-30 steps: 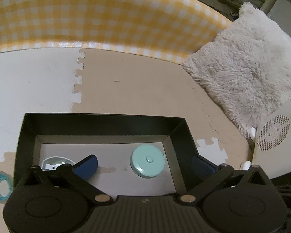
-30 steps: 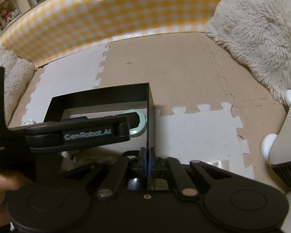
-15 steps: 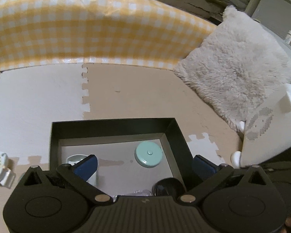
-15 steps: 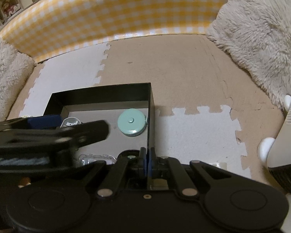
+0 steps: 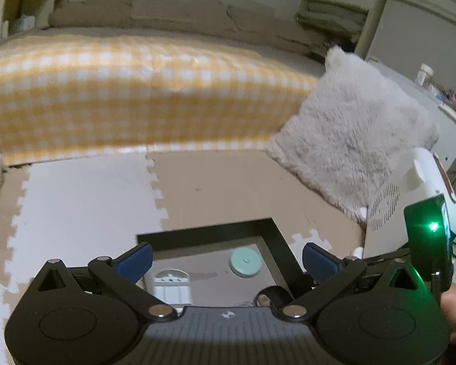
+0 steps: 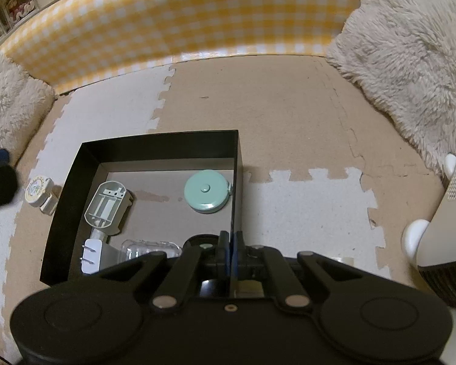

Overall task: Organize rigid objects
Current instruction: 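Move the left gripper to the yellow-and-white tape measure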

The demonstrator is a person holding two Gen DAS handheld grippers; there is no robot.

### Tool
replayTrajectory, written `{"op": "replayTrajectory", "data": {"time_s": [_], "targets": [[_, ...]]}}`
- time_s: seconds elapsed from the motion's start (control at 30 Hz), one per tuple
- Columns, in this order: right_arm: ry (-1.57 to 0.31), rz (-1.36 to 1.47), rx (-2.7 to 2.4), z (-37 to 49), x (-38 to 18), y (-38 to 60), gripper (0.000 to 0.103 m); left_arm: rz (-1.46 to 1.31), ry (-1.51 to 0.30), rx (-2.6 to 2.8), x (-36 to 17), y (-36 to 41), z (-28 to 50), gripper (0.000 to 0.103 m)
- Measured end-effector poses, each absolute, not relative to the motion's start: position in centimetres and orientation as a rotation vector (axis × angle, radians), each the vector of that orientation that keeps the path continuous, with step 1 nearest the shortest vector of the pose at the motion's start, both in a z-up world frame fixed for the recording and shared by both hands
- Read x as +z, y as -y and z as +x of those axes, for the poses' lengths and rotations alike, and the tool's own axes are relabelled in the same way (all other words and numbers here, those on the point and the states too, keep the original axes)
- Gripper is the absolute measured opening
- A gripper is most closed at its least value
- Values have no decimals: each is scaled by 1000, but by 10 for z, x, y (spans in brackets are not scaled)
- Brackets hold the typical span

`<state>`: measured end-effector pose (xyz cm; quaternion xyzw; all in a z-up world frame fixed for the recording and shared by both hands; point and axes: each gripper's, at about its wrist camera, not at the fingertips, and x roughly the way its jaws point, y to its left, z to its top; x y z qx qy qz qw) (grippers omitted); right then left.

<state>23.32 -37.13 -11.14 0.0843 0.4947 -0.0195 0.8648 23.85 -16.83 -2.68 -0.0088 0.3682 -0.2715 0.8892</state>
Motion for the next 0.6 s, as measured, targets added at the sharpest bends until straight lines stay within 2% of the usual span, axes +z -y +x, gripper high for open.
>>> {"op": "replayTrajectory", "data": {"time_s": [0.27, 0.6], "targets": [[-1022, 175, -41, 230, -112, 370, 3, 29, -685, -503, -18, 128, 234, 103], [-1106, 198, -42, 229, -123, 370, 5, 22, -700, -400, -45, 77, 251, 103]]}}
